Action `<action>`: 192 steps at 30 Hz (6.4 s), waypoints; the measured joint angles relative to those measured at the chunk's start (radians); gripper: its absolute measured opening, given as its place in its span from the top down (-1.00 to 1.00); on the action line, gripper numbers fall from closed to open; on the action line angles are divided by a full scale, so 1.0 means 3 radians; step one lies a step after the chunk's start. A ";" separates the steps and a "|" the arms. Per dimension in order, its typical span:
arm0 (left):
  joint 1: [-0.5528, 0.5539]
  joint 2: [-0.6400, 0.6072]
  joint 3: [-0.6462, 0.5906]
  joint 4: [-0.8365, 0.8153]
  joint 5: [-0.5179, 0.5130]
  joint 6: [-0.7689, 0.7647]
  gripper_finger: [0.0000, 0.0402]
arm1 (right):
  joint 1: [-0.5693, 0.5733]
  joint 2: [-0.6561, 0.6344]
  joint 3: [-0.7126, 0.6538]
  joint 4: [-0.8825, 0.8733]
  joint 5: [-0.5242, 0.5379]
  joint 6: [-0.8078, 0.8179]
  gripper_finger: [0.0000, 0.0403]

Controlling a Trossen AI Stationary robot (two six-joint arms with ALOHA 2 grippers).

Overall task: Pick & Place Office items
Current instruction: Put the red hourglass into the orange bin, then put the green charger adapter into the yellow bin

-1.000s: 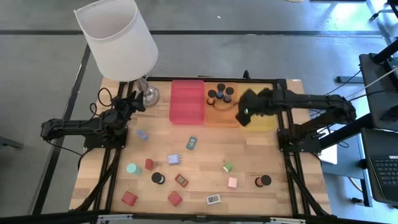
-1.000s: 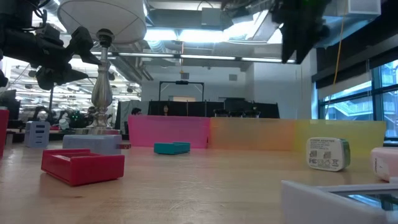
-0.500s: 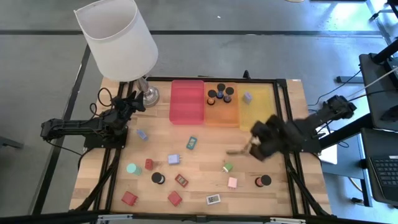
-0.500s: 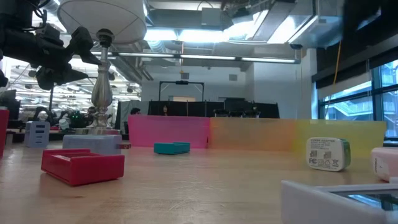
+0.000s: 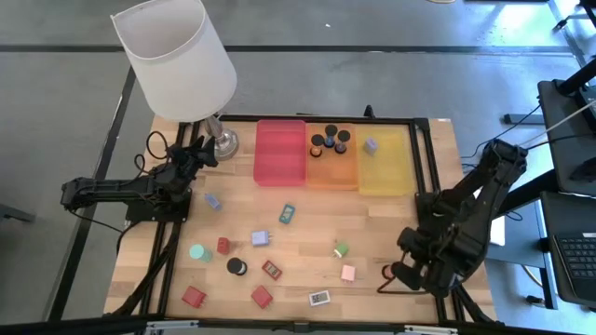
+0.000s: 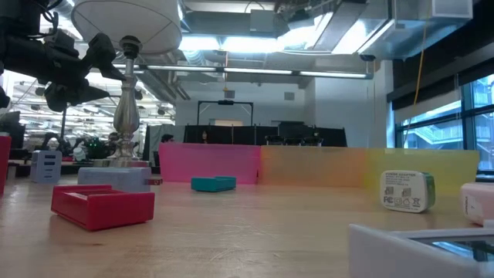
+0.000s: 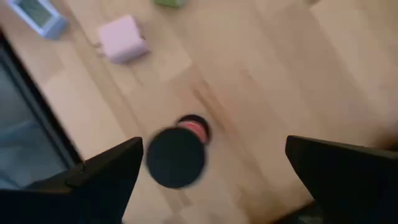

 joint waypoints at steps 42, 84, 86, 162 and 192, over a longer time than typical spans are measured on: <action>0.0000 0.0000 0.0000 0.0000 -0.0001 0.0000 -0.37 | 0.0060 0.0771 -0.0040 0.0431 -0.0173 -0.0434 -0.03; 0.0000 -0.0001 0.0000 0.0001 -0.0001 0.0000 -0.37 | -0.4554 0.1275 0.0815 0.0725 -0.0388 -0.4382 -0.06; 0.0000 -0.0001 0.0001 0.0001 -0.0003 0.0000 -0.37 | -0.4585 0.1278 0.0756 0.0707 -0.0356 -0.4440 -0.06; 0.0000 -0.0001 0.0001 0.0001 0.0000 0.0000 -0.37 | -0.2096 0.0103 -0.1129 0.3199 -0.1543 -0.6411 -0.62; 0.0000 -0.0001 0.0001 0.0000 -0.0001 0.0000 -0.37 | -0.2233 0.1097 -0.1183 0.3660 -0.1633 -0.5583 0.27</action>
